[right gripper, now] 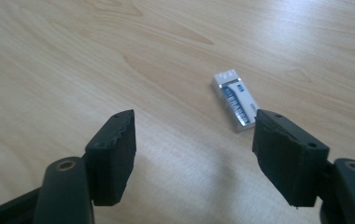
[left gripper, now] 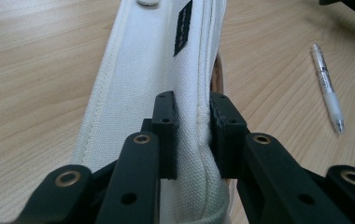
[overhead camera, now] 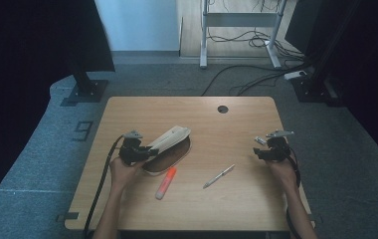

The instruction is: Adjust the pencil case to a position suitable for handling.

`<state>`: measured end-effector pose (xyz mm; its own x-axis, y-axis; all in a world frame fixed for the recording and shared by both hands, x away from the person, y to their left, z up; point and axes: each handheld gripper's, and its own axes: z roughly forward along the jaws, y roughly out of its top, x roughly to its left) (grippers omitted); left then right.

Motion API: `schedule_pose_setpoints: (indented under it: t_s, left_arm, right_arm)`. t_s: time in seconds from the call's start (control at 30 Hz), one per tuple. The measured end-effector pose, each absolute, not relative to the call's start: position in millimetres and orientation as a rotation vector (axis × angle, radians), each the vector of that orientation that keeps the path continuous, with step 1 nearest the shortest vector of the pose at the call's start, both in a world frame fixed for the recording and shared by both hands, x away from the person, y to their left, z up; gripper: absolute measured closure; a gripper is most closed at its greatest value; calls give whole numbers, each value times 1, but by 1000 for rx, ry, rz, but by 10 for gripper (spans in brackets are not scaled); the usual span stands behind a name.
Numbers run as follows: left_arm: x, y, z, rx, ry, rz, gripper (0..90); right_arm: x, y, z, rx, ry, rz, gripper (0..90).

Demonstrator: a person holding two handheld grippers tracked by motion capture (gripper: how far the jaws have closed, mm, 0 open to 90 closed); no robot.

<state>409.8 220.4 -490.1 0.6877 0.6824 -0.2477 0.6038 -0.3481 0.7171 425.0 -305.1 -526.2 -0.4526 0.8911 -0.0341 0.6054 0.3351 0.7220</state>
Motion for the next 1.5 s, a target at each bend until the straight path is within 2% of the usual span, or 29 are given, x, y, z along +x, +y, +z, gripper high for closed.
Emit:
schedule_pose_setpoints:
  t_s: [0.17, 0.5, 0.57, 0.73, 0.87, 1.1, 1.5]
  left_arm:
    - [410, 221, -490, 2056, 983, 115, 745]
    - [411, 221, -490, 2055, 984, 111, 745]
    - [410, 221, -490, 2056, 984, 110, 745]
    - [411, 221, -490, 2056, 982, 108, 745]
    - [411, 221, -490, 2055, 983, 106, 745]
    - [410, 219, -490, 2064, 974, 108, 744]
    - [410, 219, -490, 2063, 971, 103, 744]
  right_arm:
    - [442, -308, -530, 1310, 2196, 869, 371]
    - [461, -319, -529, 1341, 2198, 885, 418]
    - [466, -321, -535, 1357, 2229, 892, 458]
    - [470, -324, -542, 1375, 2240, 898, 481]
    - [469, -326, -542, 1418, 2239, 976, 631]
    - [461, -322, -541, 1405, 2264, 953, 706]
    - [458, -315, -540, 1390, 2254, 918, 720]
